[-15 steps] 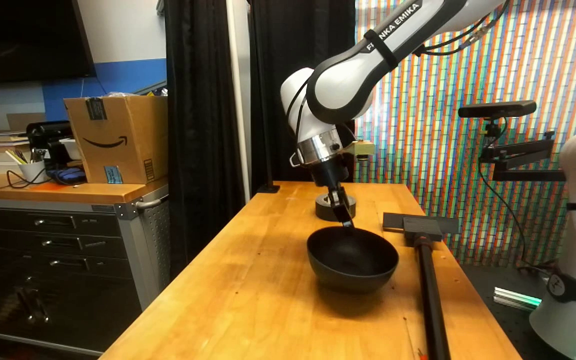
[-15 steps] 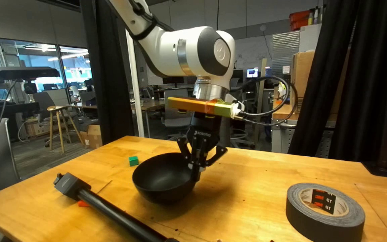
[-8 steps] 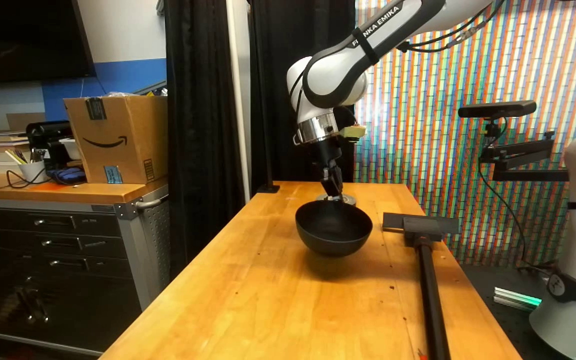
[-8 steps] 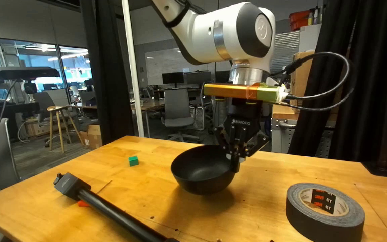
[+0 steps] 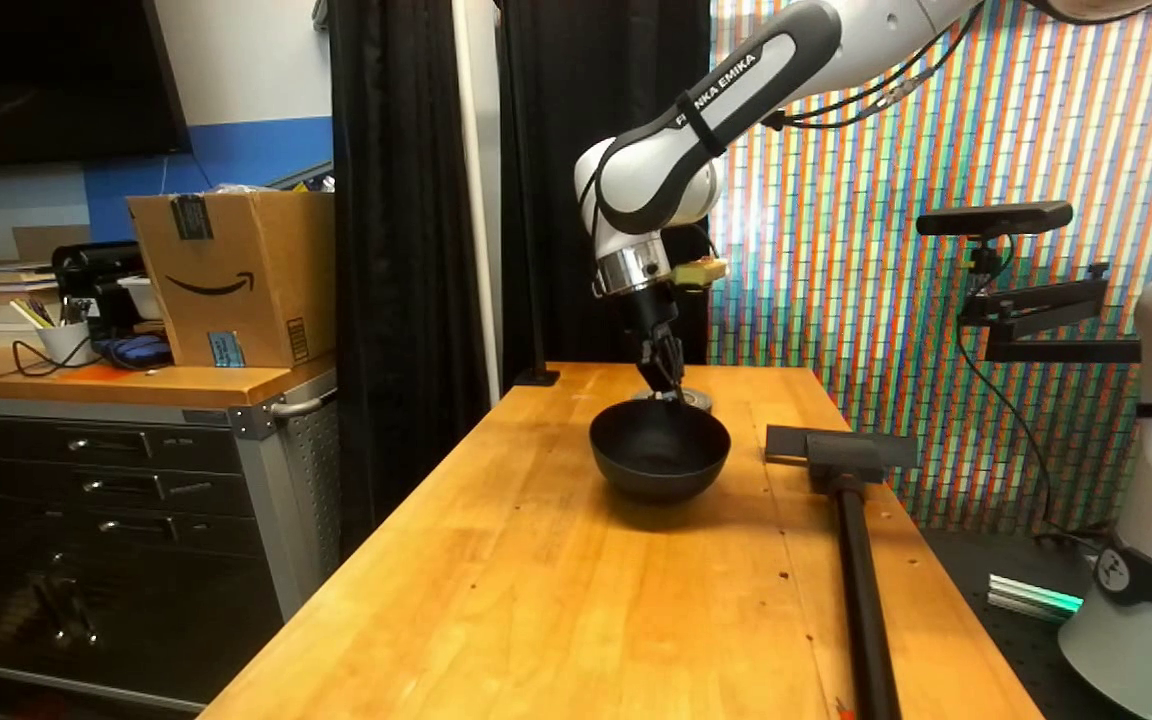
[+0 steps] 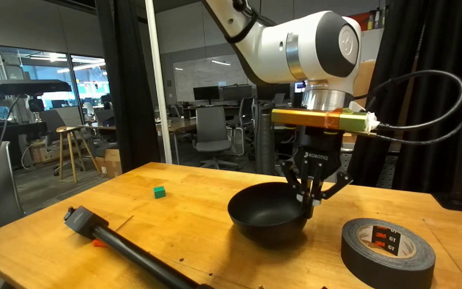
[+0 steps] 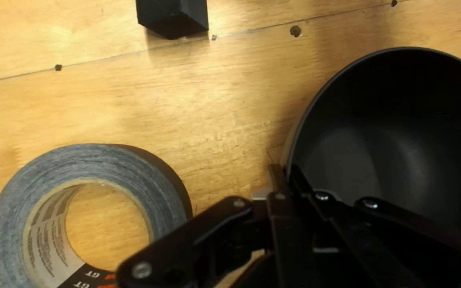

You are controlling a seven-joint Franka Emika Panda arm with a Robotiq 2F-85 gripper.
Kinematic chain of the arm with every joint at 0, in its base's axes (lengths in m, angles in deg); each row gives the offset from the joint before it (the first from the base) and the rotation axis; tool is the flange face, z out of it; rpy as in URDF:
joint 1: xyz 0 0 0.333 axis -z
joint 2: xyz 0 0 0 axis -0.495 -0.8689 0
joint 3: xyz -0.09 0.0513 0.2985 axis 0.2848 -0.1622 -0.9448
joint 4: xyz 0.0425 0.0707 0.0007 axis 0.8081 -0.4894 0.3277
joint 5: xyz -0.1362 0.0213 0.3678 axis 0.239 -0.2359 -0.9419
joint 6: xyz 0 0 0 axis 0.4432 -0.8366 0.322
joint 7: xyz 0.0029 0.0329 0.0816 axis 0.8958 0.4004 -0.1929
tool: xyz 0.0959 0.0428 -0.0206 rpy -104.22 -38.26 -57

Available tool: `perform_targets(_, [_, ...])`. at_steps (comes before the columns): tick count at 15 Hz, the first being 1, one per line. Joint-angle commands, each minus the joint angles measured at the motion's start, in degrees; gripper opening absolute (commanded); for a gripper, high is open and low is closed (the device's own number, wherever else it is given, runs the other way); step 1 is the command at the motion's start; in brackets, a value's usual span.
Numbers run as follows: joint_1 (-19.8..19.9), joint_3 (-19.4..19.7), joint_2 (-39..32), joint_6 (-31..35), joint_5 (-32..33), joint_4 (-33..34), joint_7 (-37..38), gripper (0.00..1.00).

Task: Move the bowl to the right, pick up the green cube and put it in the bowl

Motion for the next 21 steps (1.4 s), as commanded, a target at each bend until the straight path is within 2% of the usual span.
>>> perform_targets(1, [0.4,0.2,-3.1,-2.2,0.9,3.2,1.8,0.06])
perform_targets(3, [0.6,0.2,-4.1,-2.6,0.7,3.5,2.4,0.06])
perform_targets(4, [0.6,-0.1,-2.6,-0.3,0.1,1.0,1.0,0.32])
perform_targets(5, [0.7,-0.1,-2.9,-0.2,0.1,1.0,1.0,0.07])
perform_targets(9, [0.7,-0.2,-3.1,-0.2,0.1,0.9,1.0,0.31])
perform_targets(21, [0.7,-0.2,-3.1,-0.2,0.1,0.9,1.0,0.32])
